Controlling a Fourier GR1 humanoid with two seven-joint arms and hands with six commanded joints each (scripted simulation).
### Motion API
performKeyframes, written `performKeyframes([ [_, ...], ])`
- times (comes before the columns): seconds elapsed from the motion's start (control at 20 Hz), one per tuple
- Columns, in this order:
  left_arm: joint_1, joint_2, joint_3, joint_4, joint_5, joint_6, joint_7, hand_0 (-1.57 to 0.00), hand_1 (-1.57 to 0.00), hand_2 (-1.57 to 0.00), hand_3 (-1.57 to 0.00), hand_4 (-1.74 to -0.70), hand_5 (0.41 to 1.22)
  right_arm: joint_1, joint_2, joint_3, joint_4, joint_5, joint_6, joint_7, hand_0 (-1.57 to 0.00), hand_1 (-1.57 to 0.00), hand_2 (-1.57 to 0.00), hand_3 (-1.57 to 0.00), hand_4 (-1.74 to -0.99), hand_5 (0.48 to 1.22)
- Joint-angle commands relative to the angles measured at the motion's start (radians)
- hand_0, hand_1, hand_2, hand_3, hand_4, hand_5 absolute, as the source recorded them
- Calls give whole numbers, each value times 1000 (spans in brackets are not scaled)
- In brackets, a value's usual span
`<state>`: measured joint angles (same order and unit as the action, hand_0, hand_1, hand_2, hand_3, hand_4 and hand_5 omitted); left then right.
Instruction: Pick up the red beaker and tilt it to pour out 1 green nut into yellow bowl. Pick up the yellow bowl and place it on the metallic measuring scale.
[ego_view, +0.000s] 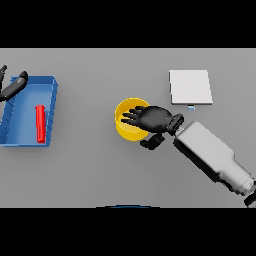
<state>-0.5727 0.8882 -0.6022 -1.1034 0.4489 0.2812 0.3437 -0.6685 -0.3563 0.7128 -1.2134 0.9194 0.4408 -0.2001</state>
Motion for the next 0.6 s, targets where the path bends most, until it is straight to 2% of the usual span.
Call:
performKeyframes([
  [0.0,7,9,4,-2,2,-4,-13,1,1,1,1,-723,684,-18,7,8,22,5,11,0,1,1,1,1,-1266,720],
  [0.3,17,10,9,-16,9,0,-29,1,1,1,1,-719,686,-47,39,12,70,-6,59,20,1,1,1,1,-1305,763],
  [0.4,25,24,12,-29,14,2,-18,1,1,1,1,-713,686,-45,53,6,85,-13,70,43,-3,-16,-19,-43,-1336,810],
  [0.45,23,22,13,-23,15,-5,-23,1,1,1,1,-712,689,-58,56,1,99,-12,74,44,-110,-97,-86,-96,-1360,842],
  [0.5,27,24,15,-12,18,-15,-31,1,1,1,1,-714,691,-44,52,9,89,-9,73,41,-287,-236,-176,-173,-1387,873],
  [0.55,22,23,16,-9,20,-23,-31,1,1,1,1,-716,692,-42,46,15,83,-5,71,30,-544,-473,-310,-262,-1420,943],
])
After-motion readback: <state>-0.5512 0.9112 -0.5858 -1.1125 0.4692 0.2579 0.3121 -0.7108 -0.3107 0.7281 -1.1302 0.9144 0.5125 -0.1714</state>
